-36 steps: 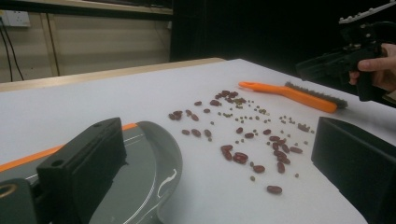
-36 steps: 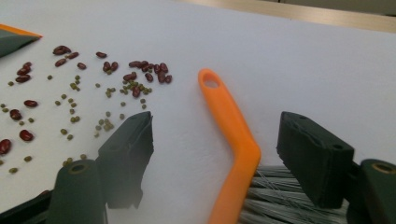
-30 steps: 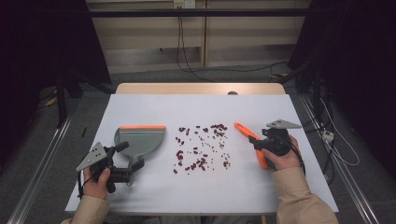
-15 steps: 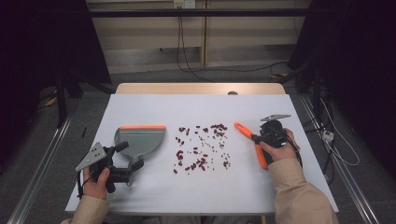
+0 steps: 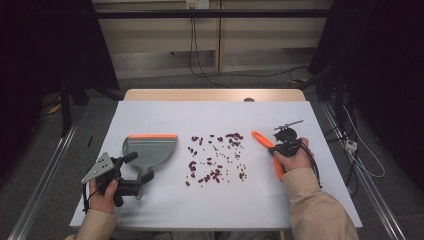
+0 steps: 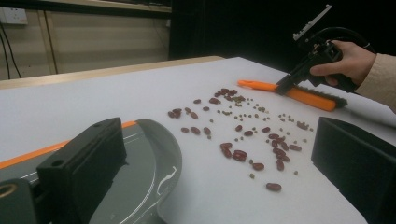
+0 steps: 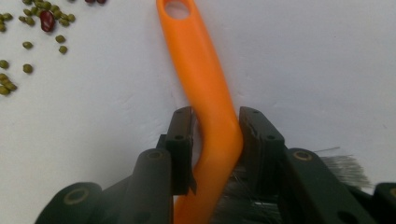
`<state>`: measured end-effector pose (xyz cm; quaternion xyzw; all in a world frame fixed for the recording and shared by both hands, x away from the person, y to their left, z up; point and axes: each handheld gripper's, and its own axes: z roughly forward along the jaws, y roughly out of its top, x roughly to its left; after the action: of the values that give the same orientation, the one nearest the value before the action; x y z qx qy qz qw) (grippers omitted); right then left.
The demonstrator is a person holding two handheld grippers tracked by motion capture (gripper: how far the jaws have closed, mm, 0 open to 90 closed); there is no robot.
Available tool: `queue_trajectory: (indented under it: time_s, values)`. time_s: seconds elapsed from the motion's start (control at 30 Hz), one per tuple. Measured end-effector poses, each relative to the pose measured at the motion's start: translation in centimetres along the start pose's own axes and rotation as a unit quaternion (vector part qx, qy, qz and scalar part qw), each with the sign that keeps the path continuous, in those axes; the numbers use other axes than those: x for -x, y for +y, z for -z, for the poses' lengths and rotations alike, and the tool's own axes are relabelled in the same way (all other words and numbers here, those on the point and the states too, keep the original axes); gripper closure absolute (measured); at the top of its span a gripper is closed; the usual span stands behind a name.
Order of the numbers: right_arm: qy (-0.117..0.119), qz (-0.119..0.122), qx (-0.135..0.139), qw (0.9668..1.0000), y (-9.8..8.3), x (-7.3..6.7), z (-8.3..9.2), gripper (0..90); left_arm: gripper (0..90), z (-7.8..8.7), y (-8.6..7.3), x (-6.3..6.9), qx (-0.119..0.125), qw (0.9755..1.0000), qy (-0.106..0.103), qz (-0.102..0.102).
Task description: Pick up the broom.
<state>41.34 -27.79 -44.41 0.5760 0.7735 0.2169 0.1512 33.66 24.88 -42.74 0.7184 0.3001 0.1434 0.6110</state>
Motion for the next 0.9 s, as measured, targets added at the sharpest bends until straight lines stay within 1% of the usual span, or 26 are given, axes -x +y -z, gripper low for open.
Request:
queue_trajectory:
  time_s: [0.03, 0.1, 0.13, 0.2, 0.27, 0.33, 0.4, 0.47, 0.53, 0.57, 0.63, 0.67, 0.77, 0.8, 0.83, 0.87, 0.9]
  values:
    - [-0.002, -0.001, -0.004, 1.0, 0.1, -0.1, 0.0, 66.6, 2.6, 0.0, 0.0, 0.0, 0.0, 1.0, 0.0, 0.0]
    - [-0.008, -0.011, -0.012, 0.9998, 0.3, -0.2, -0.1, 66.6, 2.6, 0.0, 0.0, 0.1, 0.0, 1.0, -0.001, -0.001]
    - [-0.013, -0.007, -0.016, 0.9998, 0.4, -0.3, -0.2, 66.9, 2.6, 0.0, 0.0, 0.1, 0.0, 1.0, -0.001, -0.001]
    - [-0.019, -0.01, -0.028, 0.9994, 0.8, -0.5, -0.2, 68.1, 2.6, 0.0, 0.0, 0.1, 0.0, 1.0, 0.0, -0.001]
    - [-0.013, -0.02, -0.036, 0.9991, 1.0, -0.3, -0.3, 68.4, 2.6, 0.0, 0.0, 0.1, 0.0, 1.0, 0.0, -0.001]
    - [-0.016, -0.014, -0.043, 0.9989, 1.2, -0.4, -0.3, 68.9, 2.7, 0.0, 0.0, 0.1, 0.001, 1.0, 0.0, -0.001]
    - [-0.013, -0.02, -0.043, 0.9988, 1.2, -0.3, -0.3, 69.3, 2.7, 0.0, 0.0, 0.1, 0.001, 1.0, 0.0, 0.0]
    - [-0.011, -0.014, -0.039, 0.9991, 1.1, -0.2, -0.3, 69.5, 2.6, 0.0, 0.0, 0.1, 0.003, 1.0, 0.001, 0.0]
    - [-0.001, -0.022, -0.036, 0.9991, 1.0, 0.0, -0.2, 69.6, 2.7, 0.1, 0.0, 0.1, 0.005, 1.0, 0.003, 0.002]
    - [-0.001, -0.022, -0.036, 0.9991, 1.0, 0.0, -0.2, 69.6, 2.7, 0.1, 0.0, 0.1, 0.005, 1.0, 0.003, 0.002]
    - [-0.013, -0.007, -0.034, 0.9993, 1.1, -0.3, -0.2, 69.8, 2.7, 0.1, 0.1, 0.1, 0.005, 1.0, 0.003, -0.001]
    - [-0.016, -0.004, -0.032, 0.9993, 1.1, -0.4, -0.1, 69.8, 2.7, 0.2, 0.2, 0.1, 0.007, 1.0, 0.003, 0.001]
    - [-0.009, -0.015, -0.018, 0.9997, 0.9, -0.2, 0.1, 69.8, 2.7, 0.2, 0.2, 0.1, 0.008, 1.0, 0.004, 0.001]
    - [-0.006, -0.015, -0.006, 0.9999, 0.8, 0.0, 0.4, 69.8, 2.6, 0.2, 0.2, 0.1, 0.009, 1.0, 0.004, 0.001]
    - [-0.006, -0.015, -0.006, 0.9999, 0.8, 0.0, 0.4, 69.8, 2.7, 0.2, 0.2, 0.1, 0.009, 1.0, 0.004, 0.001]
    - [0.01, -0.028, 0.022, 0.9993, 0.6, 0.3, 1.1, 69.9, 2.7, 0.3, 0.2, 0.1, 0.009, 0.9999, 0.004, 0.002]
    - [0.015, -0.036, 0.038, 0.9985, 0.5, 0.4, 1.5, 70.0, 2.7, 0.3, 0.2, 0.1, 0.009, 0.9999, 0.004, 0.002]
